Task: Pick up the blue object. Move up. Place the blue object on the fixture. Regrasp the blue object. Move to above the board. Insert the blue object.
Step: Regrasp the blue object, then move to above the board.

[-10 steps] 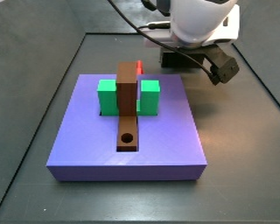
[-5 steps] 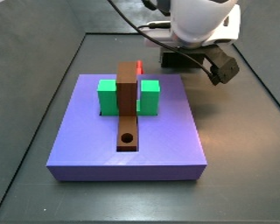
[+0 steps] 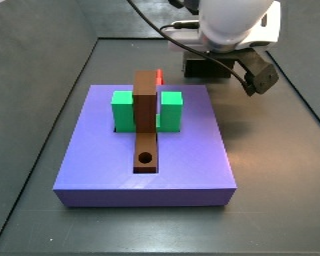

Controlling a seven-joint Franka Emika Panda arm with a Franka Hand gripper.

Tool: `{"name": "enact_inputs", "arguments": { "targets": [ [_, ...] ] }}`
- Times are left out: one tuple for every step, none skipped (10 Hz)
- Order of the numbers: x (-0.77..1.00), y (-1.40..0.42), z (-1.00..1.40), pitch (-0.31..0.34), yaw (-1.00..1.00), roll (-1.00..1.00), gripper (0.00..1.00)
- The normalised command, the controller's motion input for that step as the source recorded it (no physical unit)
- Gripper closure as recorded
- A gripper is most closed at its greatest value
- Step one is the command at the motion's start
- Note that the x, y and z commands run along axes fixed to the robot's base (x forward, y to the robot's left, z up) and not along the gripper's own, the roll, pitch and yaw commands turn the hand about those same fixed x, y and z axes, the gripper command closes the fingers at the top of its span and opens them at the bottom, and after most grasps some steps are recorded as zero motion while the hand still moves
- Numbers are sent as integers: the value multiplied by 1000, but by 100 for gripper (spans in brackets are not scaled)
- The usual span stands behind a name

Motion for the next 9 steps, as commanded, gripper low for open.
{"name": "enact_inputs", "arguments": {
  "targets": [
    [0, 0, 0, 0, 0, 0, 100],
    [0, 0, 0, 0, 0, 0, 100],
    [0, 0, 0, 0, 0, 0, 100],
    [0, 0, 0, 0, 0, 0, 100],
    [0, 0, 0, 0, 0, 0, 100],
    [0, 0, 1400, 0, 0, 0, 100],
    [15, 16, 1400, -19, 15, 22, 100],
    [-14, 21, 1400, -24, -7, -30, 100],
    [4, 29, 1400, -36, 5, 14, 100]
  ]
}}
